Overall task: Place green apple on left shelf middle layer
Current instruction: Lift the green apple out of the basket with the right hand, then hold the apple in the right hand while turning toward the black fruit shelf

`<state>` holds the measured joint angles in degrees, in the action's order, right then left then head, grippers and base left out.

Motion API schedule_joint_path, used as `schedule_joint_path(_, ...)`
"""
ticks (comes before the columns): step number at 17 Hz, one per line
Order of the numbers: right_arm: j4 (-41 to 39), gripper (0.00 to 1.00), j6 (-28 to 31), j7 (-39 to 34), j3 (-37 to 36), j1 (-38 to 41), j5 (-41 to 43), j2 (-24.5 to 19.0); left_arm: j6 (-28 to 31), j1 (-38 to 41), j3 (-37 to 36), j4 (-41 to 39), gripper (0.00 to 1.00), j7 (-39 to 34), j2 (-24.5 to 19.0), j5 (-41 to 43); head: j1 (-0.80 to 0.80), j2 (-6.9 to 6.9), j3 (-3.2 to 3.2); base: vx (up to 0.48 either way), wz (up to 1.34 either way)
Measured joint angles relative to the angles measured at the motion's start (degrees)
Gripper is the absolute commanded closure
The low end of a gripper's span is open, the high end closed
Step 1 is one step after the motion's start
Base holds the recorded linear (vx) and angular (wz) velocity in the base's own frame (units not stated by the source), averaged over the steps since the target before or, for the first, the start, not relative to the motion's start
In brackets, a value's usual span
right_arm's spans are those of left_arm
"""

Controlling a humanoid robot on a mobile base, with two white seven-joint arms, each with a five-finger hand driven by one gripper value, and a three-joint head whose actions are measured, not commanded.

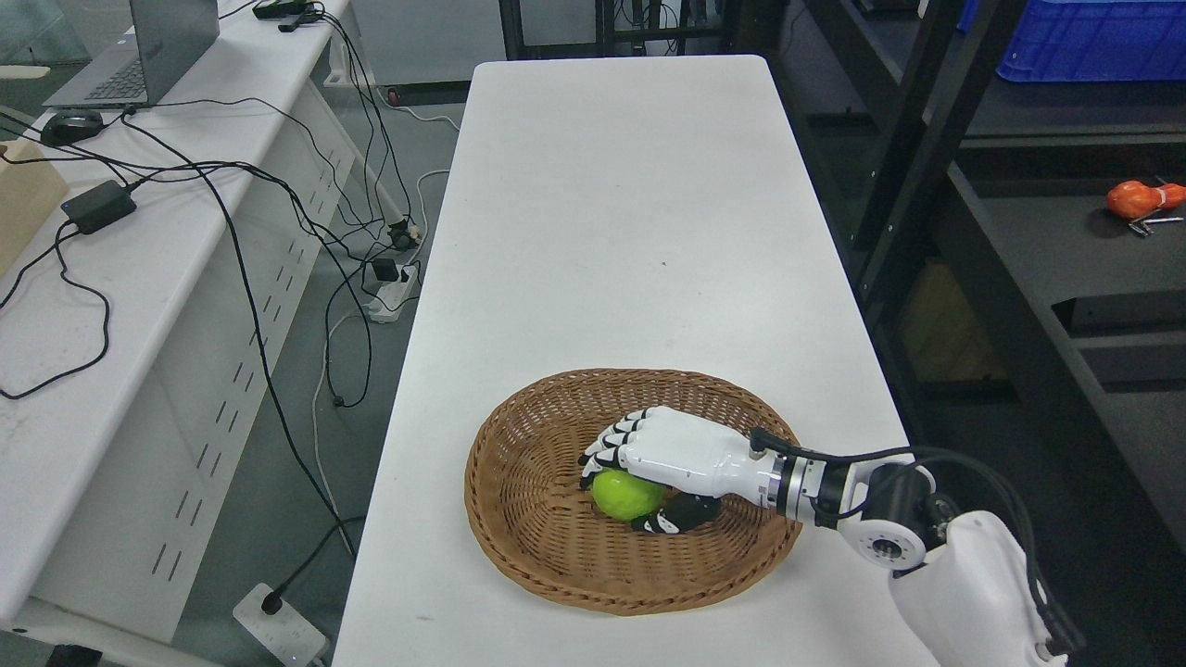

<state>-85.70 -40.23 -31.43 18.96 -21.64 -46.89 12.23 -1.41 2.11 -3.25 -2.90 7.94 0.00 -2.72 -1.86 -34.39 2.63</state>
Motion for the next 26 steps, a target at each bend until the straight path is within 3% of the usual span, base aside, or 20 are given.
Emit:
schedule_joint_path(7,-2.97,1.00,2.60,1.15,-9.67,1.43,5.72,-0.22,-0.02,0.00,0.00,0.00,0.00,0.00,0.00,0.00,0.00,0.00,0.00,0.000,0.00)
schedule_joint_path(12,-4.76,1.00,21.63,21.15,-16.02,2.07,5.79,-0.49,-0.02,0.00,0.00,0.00,0.00,0.04,0.00,0.00,0.00,0.00,0.00,0.000,0.00)
schedule_joint_path(16,-5.68,1.00,31.46,32.76,-19.76,4.39,3.42,-1.40,-0.04,-0.01,0.00,0.00,0.00,0.05,0.00,0.00,0.00,0.00,0.00,-0.013,0.00)
schedule_joint_path(26,-9.83,1.00,33.56,42.71,-26.25,12.34,2.26,-8.27,-0.15,-0.01,0.00,0.01,0.00,0.04,0.00,0.00,0.00,0.00,0.00,-0.228,-0.02)
